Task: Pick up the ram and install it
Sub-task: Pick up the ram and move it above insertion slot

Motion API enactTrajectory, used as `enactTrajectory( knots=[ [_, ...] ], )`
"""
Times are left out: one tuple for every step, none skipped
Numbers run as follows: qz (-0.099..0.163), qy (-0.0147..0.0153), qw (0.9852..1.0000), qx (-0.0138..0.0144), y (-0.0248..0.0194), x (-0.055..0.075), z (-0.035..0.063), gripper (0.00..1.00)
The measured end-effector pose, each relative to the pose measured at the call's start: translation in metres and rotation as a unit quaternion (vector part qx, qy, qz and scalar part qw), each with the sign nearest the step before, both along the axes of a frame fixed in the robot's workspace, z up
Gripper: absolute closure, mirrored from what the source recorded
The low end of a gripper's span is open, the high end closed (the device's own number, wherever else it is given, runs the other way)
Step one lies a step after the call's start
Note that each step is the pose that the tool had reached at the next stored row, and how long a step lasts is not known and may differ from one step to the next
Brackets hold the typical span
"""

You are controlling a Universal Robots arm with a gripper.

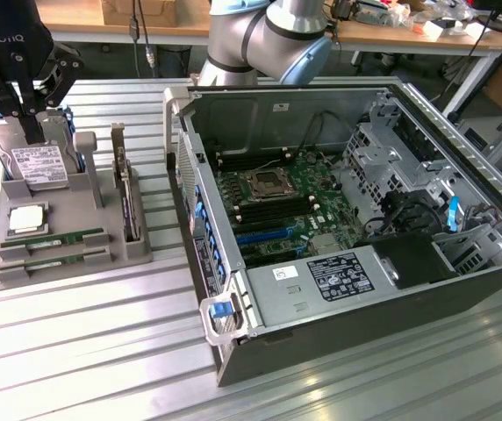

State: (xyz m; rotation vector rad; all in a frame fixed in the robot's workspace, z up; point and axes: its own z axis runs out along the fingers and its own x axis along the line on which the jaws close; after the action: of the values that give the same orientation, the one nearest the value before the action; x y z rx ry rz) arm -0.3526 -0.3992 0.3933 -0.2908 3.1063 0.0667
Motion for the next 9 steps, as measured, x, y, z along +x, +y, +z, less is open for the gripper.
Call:
enactTrajectory(
  knots=[
    [0.004,0.0,1.0,0.0,0.0,0.0,0.0,0.89],
    [0.006,0.0,1.0,0.0,0.0,0.0,0.0,0.89],
    [0.009,0.0,1.0,0.0,0.0,0.0,0.0,0.89],
    [0.011,0.0,0.9999,0.0,0.0,0.0,0.0,0.89],
    [0.013,0.0,0.9999,0.0,0.0,0.0,0.0,0.89],
    [0.015,0.0,0.9999,0.0,0.0,0.0,0.0,0.89],
    [0.018,0.0,0.9998,0.0,0.0,0.0,0.0,0.89],
    [0.025,0.0,0.9997,0.0,0.0,0.0,0.0,0.89],
    [0.028,0.0,0.9996,0.0,0.0,0.0,0.0,0.89]
  ],
)
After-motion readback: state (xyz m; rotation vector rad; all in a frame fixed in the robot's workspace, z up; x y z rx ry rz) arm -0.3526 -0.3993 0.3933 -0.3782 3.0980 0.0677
